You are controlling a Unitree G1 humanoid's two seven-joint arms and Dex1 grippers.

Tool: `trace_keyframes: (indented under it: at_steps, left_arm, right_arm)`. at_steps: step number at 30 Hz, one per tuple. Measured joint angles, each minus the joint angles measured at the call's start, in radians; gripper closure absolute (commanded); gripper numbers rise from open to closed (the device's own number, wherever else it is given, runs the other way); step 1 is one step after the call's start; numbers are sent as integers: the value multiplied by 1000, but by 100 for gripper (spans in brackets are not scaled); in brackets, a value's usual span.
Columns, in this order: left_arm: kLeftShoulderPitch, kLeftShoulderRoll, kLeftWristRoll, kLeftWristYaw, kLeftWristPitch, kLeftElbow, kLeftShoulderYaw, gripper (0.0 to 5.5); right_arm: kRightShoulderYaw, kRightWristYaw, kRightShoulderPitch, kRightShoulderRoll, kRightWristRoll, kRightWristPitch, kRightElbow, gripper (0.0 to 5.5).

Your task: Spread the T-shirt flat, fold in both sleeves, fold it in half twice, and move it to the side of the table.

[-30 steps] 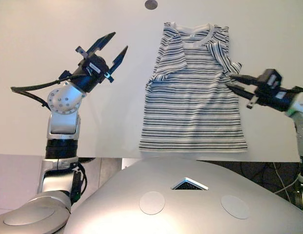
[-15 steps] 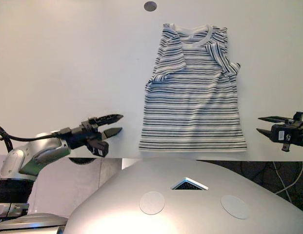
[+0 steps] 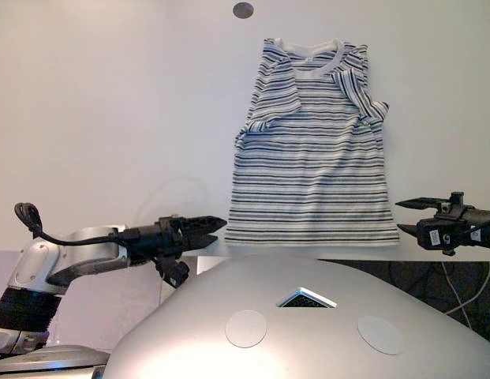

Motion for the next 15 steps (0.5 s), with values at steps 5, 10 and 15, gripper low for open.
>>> trace_keyframes:
  at_steps: [5, 10, 15]
  left_arm:
    - [-21, 16, -55, -57, 41, -22, -54, 202]
    - [-88, -7, -73, -87, 81, -22, -121, 202]
    - [-124, -31, -103, -90, 110, 8, -163, 202]
  right_arm:
    - [37, -3, -35, 0, 17, 9, -5, 320]
    - [72, -6, -49, 0, 19, 10, -14, 320]
    - [93, -7, -58, 0, 20, 10, -36, 320]
